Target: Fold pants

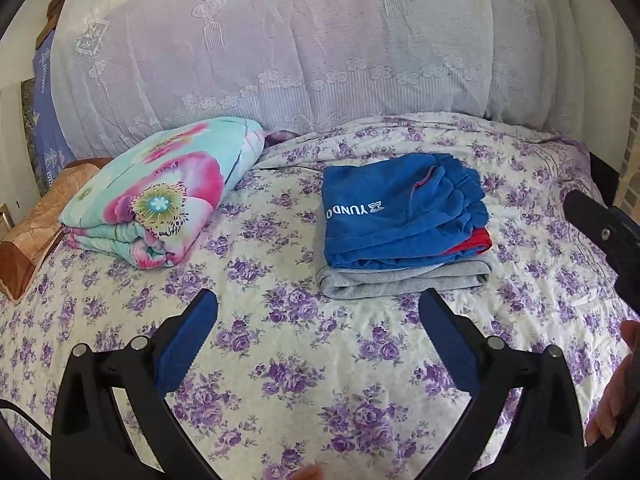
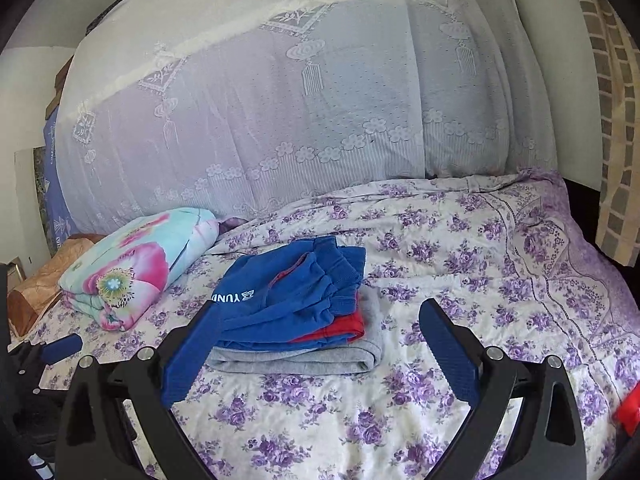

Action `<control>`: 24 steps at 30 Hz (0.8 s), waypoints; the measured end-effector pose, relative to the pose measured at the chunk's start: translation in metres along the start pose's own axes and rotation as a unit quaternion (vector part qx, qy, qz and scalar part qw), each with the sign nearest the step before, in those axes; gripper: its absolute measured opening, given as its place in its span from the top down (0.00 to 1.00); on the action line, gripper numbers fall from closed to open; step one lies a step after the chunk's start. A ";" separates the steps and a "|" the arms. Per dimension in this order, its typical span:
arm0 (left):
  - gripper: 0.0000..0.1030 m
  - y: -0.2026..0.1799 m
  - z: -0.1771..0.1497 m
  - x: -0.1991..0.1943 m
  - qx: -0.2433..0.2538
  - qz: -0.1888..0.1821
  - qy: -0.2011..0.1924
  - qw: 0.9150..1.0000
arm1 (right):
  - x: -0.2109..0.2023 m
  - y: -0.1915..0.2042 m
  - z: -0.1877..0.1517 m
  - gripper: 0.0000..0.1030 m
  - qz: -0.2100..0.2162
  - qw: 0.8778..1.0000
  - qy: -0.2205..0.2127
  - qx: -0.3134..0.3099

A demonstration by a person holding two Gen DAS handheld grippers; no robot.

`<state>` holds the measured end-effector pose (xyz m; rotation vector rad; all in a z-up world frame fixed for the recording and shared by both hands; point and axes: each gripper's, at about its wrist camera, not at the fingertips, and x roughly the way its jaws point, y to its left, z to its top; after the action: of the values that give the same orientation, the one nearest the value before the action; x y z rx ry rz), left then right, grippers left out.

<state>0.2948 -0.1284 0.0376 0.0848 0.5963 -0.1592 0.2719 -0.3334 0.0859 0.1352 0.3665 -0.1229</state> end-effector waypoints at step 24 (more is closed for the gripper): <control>0.05 0.005 0.004 -0.019 -0.008 0.000 -0.042 0.999 | -0.004 0.013 -0.002 0.04 0.023 1.000 0.001 -0.007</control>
<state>0.2829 -0.1221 0.0520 0.0616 0.5142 -0.1575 0.2697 -0.3195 0.0872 0.1295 0.3662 -0.0755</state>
